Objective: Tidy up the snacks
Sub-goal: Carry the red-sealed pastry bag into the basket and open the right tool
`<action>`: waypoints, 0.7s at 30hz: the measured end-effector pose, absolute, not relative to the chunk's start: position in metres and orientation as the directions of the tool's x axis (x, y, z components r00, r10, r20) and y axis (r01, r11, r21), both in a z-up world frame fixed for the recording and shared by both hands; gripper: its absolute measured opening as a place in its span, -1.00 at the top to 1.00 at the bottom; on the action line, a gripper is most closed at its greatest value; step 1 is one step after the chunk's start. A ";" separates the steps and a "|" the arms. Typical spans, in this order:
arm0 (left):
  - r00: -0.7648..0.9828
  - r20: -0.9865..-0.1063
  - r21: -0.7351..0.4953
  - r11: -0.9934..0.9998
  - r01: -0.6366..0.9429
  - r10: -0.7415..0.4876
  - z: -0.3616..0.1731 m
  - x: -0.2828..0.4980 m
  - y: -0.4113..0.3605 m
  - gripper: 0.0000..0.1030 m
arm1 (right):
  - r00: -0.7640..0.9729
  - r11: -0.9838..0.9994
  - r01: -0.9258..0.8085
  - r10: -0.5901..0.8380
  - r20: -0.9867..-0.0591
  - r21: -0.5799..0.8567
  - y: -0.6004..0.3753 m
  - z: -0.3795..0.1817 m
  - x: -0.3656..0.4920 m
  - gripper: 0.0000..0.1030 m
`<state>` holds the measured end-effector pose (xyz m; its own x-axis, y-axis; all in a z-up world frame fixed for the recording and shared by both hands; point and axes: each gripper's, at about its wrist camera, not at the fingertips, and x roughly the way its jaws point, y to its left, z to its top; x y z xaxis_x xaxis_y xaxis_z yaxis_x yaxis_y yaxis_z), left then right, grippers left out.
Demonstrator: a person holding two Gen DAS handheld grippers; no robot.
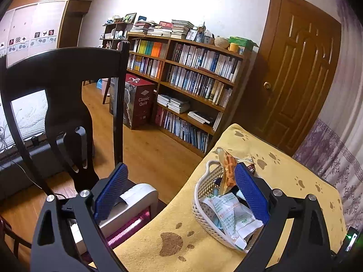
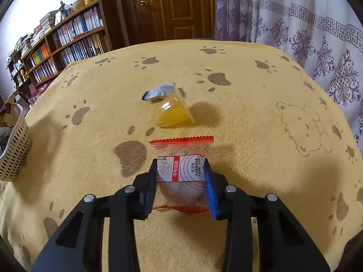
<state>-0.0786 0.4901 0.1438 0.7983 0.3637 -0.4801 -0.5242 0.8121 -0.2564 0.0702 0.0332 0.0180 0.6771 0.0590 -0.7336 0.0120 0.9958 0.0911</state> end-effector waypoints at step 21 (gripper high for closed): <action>0.791 -0.450 -0.284 0.773 -0.567 0.414 0.150 -0.096 0.513 -0.87 | 0.667 0.836 -0.506 0.536 -0.518 0.214 0.218 0.139 0.021 0.28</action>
